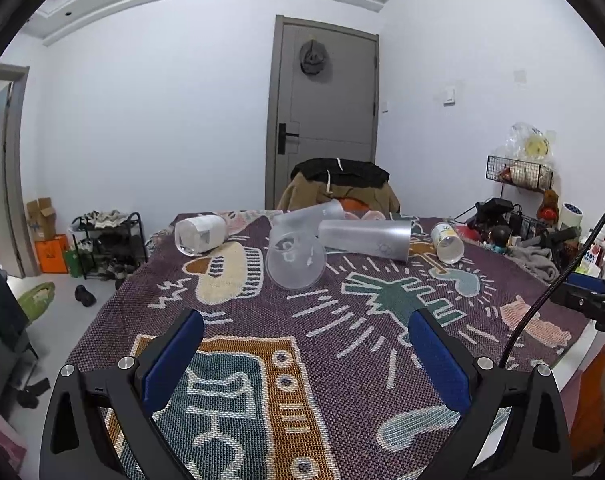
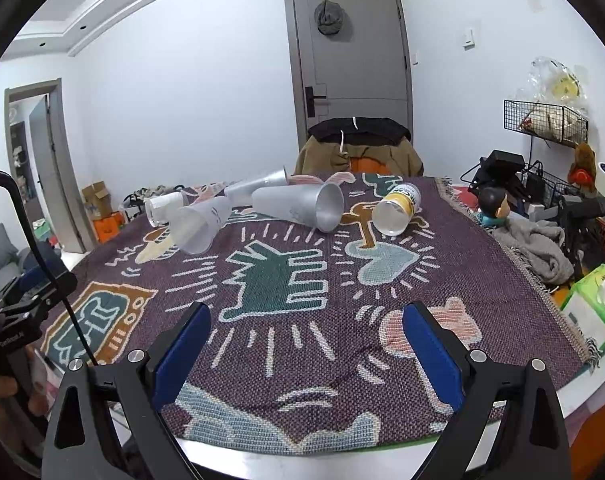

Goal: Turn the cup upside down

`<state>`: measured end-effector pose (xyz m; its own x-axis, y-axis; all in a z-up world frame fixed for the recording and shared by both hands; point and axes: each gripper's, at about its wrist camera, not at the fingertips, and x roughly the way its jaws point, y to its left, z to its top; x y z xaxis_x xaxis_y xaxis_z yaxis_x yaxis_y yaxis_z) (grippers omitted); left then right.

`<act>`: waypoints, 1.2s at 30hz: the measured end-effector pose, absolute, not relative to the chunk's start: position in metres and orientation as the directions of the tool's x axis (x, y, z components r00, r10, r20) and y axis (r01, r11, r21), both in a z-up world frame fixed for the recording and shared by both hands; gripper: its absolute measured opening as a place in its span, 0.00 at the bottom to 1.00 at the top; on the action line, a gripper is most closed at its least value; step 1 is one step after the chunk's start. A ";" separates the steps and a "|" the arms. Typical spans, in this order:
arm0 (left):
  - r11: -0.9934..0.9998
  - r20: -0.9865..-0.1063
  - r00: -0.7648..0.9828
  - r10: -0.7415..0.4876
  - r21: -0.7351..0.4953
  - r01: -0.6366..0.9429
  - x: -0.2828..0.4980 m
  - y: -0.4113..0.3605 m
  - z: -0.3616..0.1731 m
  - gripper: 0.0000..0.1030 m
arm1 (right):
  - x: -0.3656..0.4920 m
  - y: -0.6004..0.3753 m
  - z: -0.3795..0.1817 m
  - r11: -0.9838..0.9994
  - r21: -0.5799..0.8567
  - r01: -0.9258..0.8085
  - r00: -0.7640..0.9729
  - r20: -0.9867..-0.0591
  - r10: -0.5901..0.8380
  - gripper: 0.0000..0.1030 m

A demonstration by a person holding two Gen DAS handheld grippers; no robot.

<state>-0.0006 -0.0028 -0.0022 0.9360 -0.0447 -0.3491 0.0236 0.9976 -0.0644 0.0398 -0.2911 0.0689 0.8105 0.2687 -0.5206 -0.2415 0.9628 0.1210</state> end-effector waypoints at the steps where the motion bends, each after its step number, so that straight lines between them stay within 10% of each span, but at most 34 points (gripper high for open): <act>1: 0.997 -0.354 0.934 -0.050 -0.071 0.026 0.000 -0.002 -0.003 1.00 | 0.040 -0.291 0.069 0.965 0.117 -0.237 0.814 -0.518 0.262 0.94; 36: 0.998 -0.363 0.931 -0.030 -0.067 0.007 0.000 0.003 -0.003 0.99 | 0.039 -0.290 0.068 0.969 0.090 -0.230 0.819 -0.519 0.243 0.94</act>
<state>-0.0005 0.0026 -0.0026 0.9312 -0.0304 -0.3632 0.0067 0.9978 -0.0666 0.0386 -0.2898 0.0678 0.8194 0.2429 -0.5192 -0.2299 0.9690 0.0905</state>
